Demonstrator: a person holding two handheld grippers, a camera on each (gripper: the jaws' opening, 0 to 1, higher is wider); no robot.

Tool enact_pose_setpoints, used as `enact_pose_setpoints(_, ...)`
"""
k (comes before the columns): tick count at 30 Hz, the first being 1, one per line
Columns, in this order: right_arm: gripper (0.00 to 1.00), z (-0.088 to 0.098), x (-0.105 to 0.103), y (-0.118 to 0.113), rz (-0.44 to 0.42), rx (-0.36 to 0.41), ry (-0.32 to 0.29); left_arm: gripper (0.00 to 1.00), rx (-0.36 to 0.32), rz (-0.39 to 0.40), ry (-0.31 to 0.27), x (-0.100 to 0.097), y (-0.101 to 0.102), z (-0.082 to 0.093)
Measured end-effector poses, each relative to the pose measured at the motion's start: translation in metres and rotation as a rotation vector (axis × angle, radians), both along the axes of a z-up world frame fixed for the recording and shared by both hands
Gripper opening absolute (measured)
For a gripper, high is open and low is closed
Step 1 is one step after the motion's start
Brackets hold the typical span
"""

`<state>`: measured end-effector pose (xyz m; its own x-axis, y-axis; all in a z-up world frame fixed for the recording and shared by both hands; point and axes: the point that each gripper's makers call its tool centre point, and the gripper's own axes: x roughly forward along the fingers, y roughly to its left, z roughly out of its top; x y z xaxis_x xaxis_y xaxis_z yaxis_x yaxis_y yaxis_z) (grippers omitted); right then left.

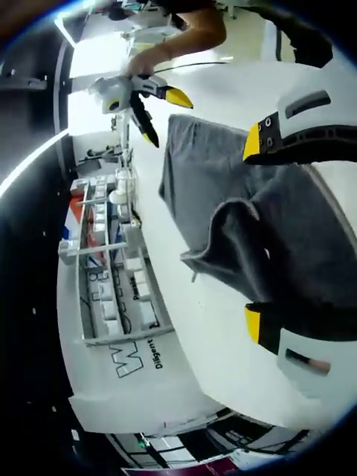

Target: Open the folded towel by lifting each exposed corner and separating the folded layers until the towel lies flat within the target outline without major curled edges

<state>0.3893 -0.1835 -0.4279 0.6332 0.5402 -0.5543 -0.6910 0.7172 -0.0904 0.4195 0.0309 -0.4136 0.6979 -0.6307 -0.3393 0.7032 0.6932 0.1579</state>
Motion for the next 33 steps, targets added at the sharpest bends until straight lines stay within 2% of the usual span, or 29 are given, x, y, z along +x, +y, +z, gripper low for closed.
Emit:
enact_pose_setpoints(5, 0.99, -0.005, -0.002, 0.004, 0.021, 0.009, 0.02, 0.49, 0.009, -0.077, 0.052, -0.006, -0.034, -0.021)
enact_pose_setpoints(7, 0.99, -0.006, -0.001, 0.003, 0.019, 0.015, 0.024, 0.33, 0.016, -0.091, 0.07, -0.007, -0.042, -0.029)
enact_pose_setpoints(8, 0.99, -0.007, -0.001, 0.003, 0.017, 0.017, 0.025, 0.3, 0.021, -0.092, 0.074, -0.006, -0.044, -0.032)
enact_pose_setpoints(10, 0.99, -0.008, -0.001, 0.003, 0.014, 0.024, 0.027, 0.3, 0.043, -0.067, 0.085, 0.002, -0.047, -0.041)
enact_pose_setpoints(13, 0.99, -0.012, -0.001, 0.004, 0.018, 0.029, 0.038, 0.24, 0.087, -0.042, 0.098, 0.012, -0.048, -0.052)
enact_pose_setpoints(15, 0.99, -0.014, -0.002, 0.006, 0.024, 0.028, 0.045, 0.2, 0.084, -0.028, 0.095, 0.016, -0.048, -0.053)
enact_pose_setpoints(18, 0.99, -0.014, -0.001, 0.007, 0.029, 0.034, 0.046, 0.03, 0.048, 0.006, 0.075, 0.026, -0.05, -0.051)
enact_pose_setpoints(20, 0.99, -0.014, -0.002, 0.008, 0.033, 0.038, 0.045, 0.02, 0.028, 0.024, 0.074, 0.03, -0.048, -0.047)
enact_pose_setpoints(25, 0.99, -0.014, -0.002, 0.009, 0.033, 0.038, 0.044, 0.02, 0.017, 0.069, 0.013, 0.034, -0.03, -0.026)
enact_pose_setpoints(27, 0.99, -0.014, -0.002, 0.009, 0.034, 0.038, 0.045, 0.02, 0.093, 0.138, -0.064, 0.046, -0.005, -0.01)
enact_pose_setpoints(29, 0.99, -0.014, -0.001, 0.01, 0.037, 0.036, 0.046, 0.02, 0.172, 0.208, -0.103, 0.058, 0.02, 0.001)
enact_pose_setpoints(33, 0.99, -0.013, 0.0, 0.013, 0.042, 0.041, 0.044, 0.02, 0.221, 0.33, -0.173, 0.078, 0.068, 0.031)
